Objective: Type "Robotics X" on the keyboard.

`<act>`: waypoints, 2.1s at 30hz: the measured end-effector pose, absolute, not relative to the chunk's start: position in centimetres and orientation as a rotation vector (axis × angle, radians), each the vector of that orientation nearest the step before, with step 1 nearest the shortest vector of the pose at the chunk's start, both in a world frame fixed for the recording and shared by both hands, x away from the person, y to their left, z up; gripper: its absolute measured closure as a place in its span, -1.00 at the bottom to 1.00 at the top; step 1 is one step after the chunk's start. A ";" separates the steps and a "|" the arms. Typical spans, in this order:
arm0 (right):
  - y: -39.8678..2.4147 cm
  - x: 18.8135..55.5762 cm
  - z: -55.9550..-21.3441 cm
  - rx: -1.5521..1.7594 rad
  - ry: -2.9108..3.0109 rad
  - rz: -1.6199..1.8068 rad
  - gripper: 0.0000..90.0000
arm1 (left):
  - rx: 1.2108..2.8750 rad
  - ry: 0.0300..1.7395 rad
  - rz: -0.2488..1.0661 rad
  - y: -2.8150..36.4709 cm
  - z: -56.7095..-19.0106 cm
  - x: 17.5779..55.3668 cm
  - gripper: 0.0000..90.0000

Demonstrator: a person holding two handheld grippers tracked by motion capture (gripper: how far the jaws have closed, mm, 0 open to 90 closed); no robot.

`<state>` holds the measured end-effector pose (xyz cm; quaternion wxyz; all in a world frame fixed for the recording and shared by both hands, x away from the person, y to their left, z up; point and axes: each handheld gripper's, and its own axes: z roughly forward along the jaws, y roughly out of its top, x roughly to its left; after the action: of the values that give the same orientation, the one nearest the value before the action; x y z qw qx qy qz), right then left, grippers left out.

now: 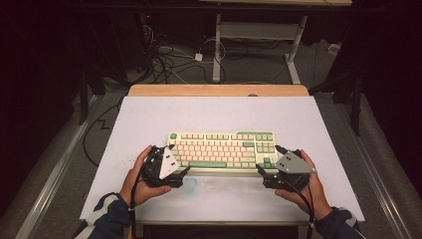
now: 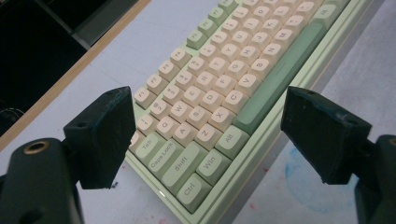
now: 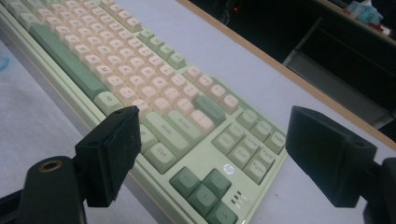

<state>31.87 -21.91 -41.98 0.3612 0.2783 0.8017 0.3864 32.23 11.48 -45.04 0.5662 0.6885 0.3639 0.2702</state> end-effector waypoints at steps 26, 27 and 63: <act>-25.0 30.5 -42.6 0.778 2.027 0.949 -0.53 | 1.627 0.911 0.650 14.7 -46.5 30.7 -0.63; -25.2 30.4 -42.7 0.785 2.025 0.946 -0.53 | 1.626 0.911 0.655 14.9 -46.6 30.7 -0.63; -31.1 28.8 -46.4 0.994 1.978 0.916 -0.61 | 1.628 1.015 0.649 17.4 -48.4 30.6 -0.63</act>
<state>28.83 -31.05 -46.44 0.3644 0.3864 0.7688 0.3562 30.58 17.37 -48.43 0.5294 0.6820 0.4252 0.2719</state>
